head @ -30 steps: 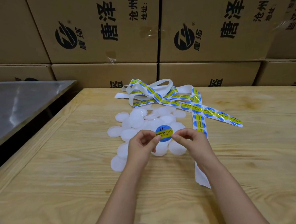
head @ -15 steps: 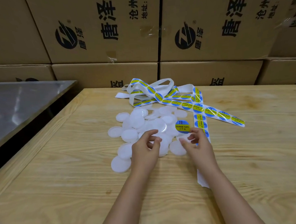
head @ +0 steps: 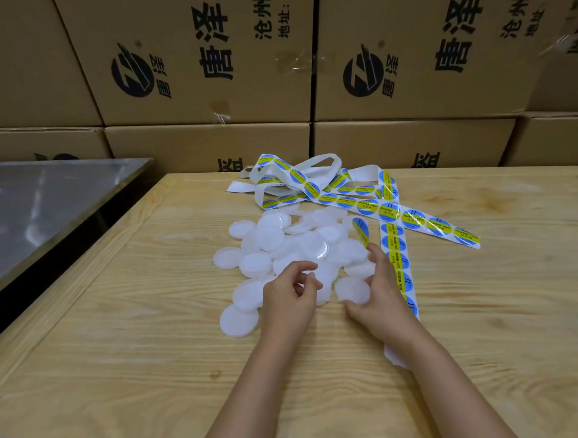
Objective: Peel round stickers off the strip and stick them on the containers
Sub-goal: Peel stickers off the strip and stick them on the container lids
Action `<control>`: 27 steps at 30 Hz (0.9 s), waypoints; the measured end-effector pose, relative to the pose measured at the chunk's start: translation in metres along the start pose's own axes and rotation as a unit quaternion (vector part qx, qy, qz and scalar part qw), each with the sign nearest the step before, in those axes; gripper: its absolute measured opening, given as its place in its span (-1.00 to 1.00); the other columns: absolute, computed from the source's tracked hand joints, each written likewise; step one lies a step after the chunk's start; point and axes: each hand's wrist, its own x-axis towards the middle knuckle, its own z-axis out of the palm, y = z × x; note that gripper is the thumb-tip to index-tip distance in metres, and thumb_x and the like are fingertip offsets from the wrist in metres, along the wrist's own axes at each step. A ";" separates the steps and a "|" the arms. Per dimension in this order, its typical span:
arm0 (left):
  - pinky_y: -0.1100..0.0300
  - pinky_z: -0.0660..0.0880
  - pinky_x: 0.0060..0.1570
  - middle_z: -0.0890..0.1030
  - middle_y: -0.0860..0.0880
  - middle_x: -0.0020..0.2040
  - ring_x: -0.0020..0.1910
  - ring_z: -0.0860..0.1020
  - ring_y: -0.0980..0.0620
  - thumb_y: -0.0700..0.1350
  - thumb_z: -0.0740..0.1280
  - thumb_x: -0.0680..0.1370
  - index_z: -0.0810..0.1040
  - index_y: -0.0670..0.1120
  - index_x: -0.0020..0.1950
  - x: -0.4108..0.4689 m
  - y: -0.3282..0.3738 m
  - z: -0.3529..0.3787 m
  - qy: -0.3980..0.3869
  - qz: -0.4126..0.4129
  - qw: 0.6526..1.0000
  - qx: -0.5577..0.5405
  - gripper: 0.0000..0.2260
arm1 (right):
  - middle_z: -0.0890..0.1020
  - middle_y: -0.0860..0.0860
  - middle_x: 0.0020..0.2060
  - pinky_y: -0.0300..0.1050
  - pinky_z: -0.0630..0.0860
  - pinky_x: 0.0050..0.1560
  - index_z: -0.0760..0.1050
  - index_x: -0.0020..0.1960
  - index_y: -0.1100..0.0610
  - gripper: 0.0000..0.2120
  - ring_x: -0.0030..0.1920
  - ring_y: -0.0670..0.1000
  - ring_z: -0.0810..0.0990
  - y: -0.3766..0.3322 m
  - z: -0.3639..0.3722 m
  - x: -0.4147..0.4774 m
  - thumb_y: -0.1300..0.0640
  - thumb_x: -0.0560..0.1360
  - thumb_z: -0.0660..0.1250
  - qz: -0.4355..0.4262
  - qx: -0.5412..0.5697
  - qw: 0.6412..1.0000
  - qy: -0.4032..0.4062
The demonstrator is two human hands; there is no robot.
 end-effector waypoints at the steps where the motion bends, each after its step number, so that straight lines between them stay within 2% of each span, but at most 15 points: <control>1: 0.16 0.52 -0.26 0.65 0.09 -0.29 -0.36 0.54 0.07 -0.21 0.28 0.50 0.56 0.14 -0.10 0.000 0.000 0.000 -0.001 -0.001 1.000 -0.002 -0.78 | 0.17 -0.06 0.39 -0.14 0.38 0.21 -0.02 0.43 -0.09 -0.12 0.26 -0.02 0.34 -0.002 -0.002 -0.001 0.29 0.34 0.43 -0.007 0.016 1.000 0.003; 4: 0.19 0.47 -0.44 0.66 0.06 -0.23 -0.38 0.54 0.07 -0.14 0.29 0.54 0.59 0.07 -0.03 0.000 0.005 0.000 -0.034 -0.037 0.997 -0.056 -0.87 | 0.15 -0.09 0.39 -0.40 0.35 0.05 -0.05 0.32 -0.21 -0.13 0.16 -0.12 0.41 -0.010 -0.008 -0.004 0.33 0.35 0.42 -0.057 0.060 0.997 0.000; 6: 0.21 0.46 -0.53 0.67 -0.07 -0.15 -0.35 0.58 0.04 -0.06 0.26 0.58 0.60 -0.02 -0.06 0.001 0.010 -0.001 -0.078 -0.098 0.984 -0.128 -0.86 | 0.17 -0.16 0.37 -0.49 0.34 -0.01 -0.03 0.32 -0.24 -0.14 0.16 -0.21 0.42 -0.016 -0.008 -0.006 0.32 0.34 0.41 -0.088 0.083 0.992 -0.018; 8: 0.20 0.52 -0.48 0.67 -0.15 -0.15 -0.29 0.62 -0.01 -0.01 0.23 0.59 0.62 -0.10 -0.10 0.002 0.013 -0.004 -0.134 -0.146 0.967 -0.160 -0.75 | 0.16 -0.24 0.36 -0.51 0.32 0.02 -0.03 0.33 -0.26 -0.14 0.19 -0.23 0.41 -0.019 -0.006 -0.007 0.29 0.35 0.41 -0.105 0.079 0.990 -0.047; 10: 0.21 0.55 -0.38 0.68 -0.15 -0.16 -0.24 0.65 -0.03 -0.01 0.21 0.60 0.62 -0.18 -0.05 0.003 0.012 -0.009 -0.184 -0.179 0.950 -0.176 -0.72 | 0.14 -0.33 0.34 -0.50 0.29 0.06 -0.05 0.34 -0.29 -0.13 0.24 -0.22 0.39 -0.019 -0.004 -0.008 0.27 0.37 0.42 -0.112 0.061 0.989 -0.073; 13: 0.20 0.58 -0.30 0.68 -0.15 -0.14 -0.22 0.66 -0.02 -0.09 0.21 0.61 0.57 -0.24 0.05 0.004 0.011 -0.012 -0.198 -0.223 0.920 -0.254 -0.75 | 0.21 -0.34 0.32 -0.46 0.31 0.08 0.04 0.33 -0.28 -0.17 0.23 -0.23 0.40 -0.024 -0.004 -0.006 0.20 0.34 0.46 -0.112 0.092 0.987 -0.068; 15: 0.18 0.60 -0.27 0.66 -0.16 -0.11 -0.21 0.66 -0.03 -0.16 0.20 0.61 0.54 -0.25 0.05 0.006 0.012 -0.012 -0.176 -0.244 0.901 -0.312 -0.81 | 0.38 -0.22 0.28 -0.34 0.41 0.08 0.26 0.26 -0.20 -0.33 0.19 -0.18 0.47 -0.032 -0.005 -0.004 0.27 0.35 0.49 -0.067 0.203 0.977 -0.006; 17: 0.19 0.61 -0.23 0.66 -0.17 -0.09 -0.19 0.66 -0.03 -0.20 0.21 0.60 0.53 -0.24 0.00 0.006 0.013 -0.010 -0.154 -0.256 0.886 -0.355 -0.86 | 0.56 -0.04 0.14 -0.23 0.51 0.00 0.48 0.07 -0.09 -0.67 0.06 -0.10 0.57 -0.038 -0.006 -0.001 0.26 0.43 0.41 0.007 0.339 0.937 0.080; 19: 0.20 0.61 -0.21 0.67 -0.16 -0.10 -0.17 0.67 -0.03 -0.23 0.21 0.59 0.52 -0.24 -0.03 0.007 0.013 -0.009 -0.151 -0.259 0.874 -0.383 -0.87 | 0.61 0.07 0.02 -0.13 0.51 -0.05 0.57 -0.11 0.04 -0.92 -0.06 -0.05 0.59 -0.041 -0.009 0.000 0.20 0.46 0.35 0.080 0.423 0.895 0.119; 20: 0.20 0.61 -0.21 0.68 -0.15 -0.11 -0.16 0.67 -0.03 -0.24 0.21 0.59 0.52 -0.25 -0.02 0.007 0.013 -0.009 -0.153 -0.260 0.869 -0.392 -0.87 | 0.62 0.10 -0.02 -0.09 0.51 -0.04 0.57 -0.17 0.08 -0.94 -0.07 -0.03 0.59 -0.041 -0.010 0.000 0.18 0.46 0.35 0.108 0.449 0.880 0.113; 22: 0.20 0.61 -0.20 0.68 -0.15 -0.12 -0.16 0.67 -0.02 -0.25 0.21 0.59 0.52 -0.26 -0.01 0.007 0.012 -0.009 -0.158 -0.261 0.864 -0.401 -0.88 | 0.65 0.11 -0.10 -0.08 0.52 -0.02 0.57 -0.25 0.12 -0.86 -0.08 0.00 0.61 -0.040 -0.011 -0.003 0.18 0.48 0.33 0.142 0.467 0.870 0.071; 25: 0.20 0.61 -0.19 0.68 -0.17 -0.10 -0.14 0.67 -0.03 -0.25 0.20 0.59 0.53 -0.27 0.01 0.007 0.011 -0.009 -0.167 -0.257 0.863 -0.401 -0.85 | 0.69 0.04 -0.17 -0.16 0.54 -0.09 0.60 -0.32 0.12 -0.82 -0.15 -0.05 0.64 -0.040 -0.011 -0.005 0.19 0.46 0.35 0.158 0.458 0.875 0.016; 27: 0.21 0.61 -0.15 0.68 -0.18 -0.06 -0.09 0.67 -0.04 -0.26 0.19 0.59 0.54 -0.28 0.05 0.006 0.010 -0.009 -0.177 -0.251 0.865 -0.397 -0.83 | 0.70 0.01 -0.19 -0.20 0.54 -0.13 0.61 -0.26 0.15 -0.88 -0.15 -0.06 0.64 -0.038 -0.011 -0.005 0.20 0.44 0.36 0.163 0.447 0.880 0.010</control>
